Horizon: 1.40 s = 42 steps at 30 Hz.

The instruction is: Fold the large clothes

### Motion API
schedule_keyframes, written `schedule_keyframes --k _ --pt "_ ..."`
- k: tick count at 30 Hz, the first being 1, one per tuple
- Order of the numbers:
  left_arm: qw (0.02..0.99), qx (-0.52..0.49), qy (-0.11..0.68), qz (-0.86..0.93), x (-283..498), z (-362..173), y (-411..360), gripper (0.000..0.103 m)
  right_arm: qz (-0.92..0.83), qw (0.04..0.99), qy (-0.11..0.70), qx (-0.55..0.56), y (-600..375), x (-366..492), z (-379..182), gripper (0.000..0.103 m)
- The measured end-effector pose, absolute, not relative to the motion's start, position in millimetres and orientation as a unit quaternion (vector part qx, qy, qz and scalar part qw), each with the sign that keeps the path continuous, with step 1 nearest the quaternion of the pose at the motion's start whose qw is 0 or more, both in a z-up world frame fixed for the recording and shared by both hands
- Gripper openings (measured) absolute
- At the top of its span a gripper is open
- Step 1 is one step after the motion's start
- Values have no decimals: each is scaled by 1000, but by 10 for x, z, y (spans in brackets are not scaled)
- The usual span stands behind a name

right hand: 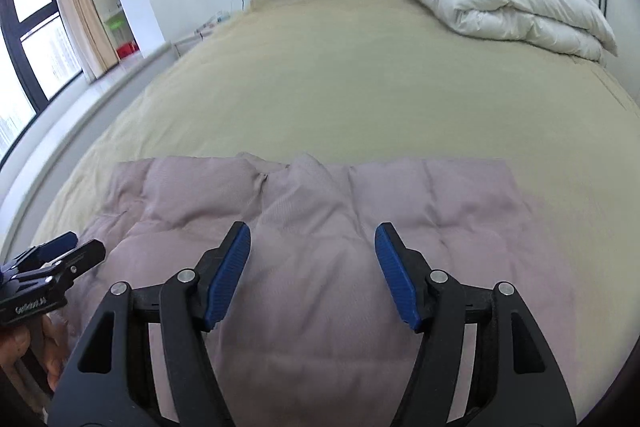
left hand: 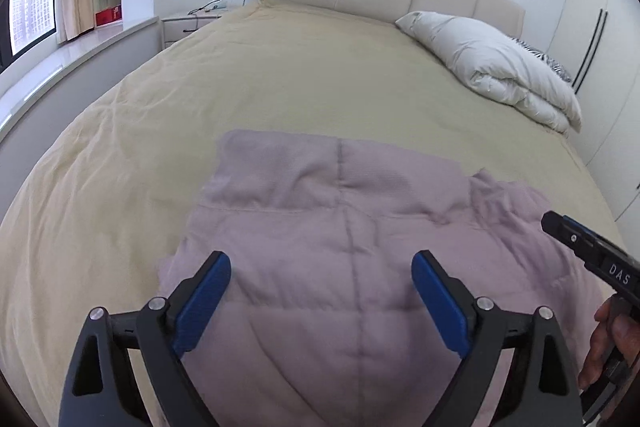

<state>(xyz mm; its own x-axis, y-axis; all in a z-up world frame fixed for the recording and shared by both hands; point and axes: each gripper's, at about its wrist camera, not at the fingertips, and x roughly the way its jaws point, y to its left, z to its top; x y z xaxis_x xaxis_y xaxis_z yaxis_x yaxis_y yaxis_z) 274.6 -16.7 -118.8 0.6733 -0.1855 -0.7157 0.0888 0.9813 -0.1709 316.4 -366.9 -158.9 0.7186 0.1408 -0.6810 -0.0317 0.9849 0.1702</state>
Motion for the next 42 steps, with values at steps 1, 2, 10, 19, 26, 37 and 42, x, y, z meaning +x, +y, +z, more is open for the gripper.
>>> schedule_keyframes --k 1,2,10,19,26,37,42 --pt "914 -49 394 -85 2658 -1163 -259 93 37 929 362 73 -3758 2974 -1555 65" --pt "913 -35 394 -95 2592 -1166 -353 93 23 930 361 69 -3835 2811 -1568 65" --pt "915 16 392 -91 2546 -1474 -641 102 -3 919 394 12 -4200 2348 -2179 66" --pt "928 0 369 -54 2207 -1212 -339 96 24 922 378 78 -3877 2116 -1722 67" --pt "912 -4 408 -40 2208 -1559 16 102 27 920 391 23 -3256 2139 -2034 67" --pt "919 -31 393 -25 2092 -1391 163 96 51 932 357 -28 -2826 1925 -1600 69" --pt "907 -10 420 -27 2247 -1594 143 101 69 911 406 -8 -2643 2189 -2015 82"
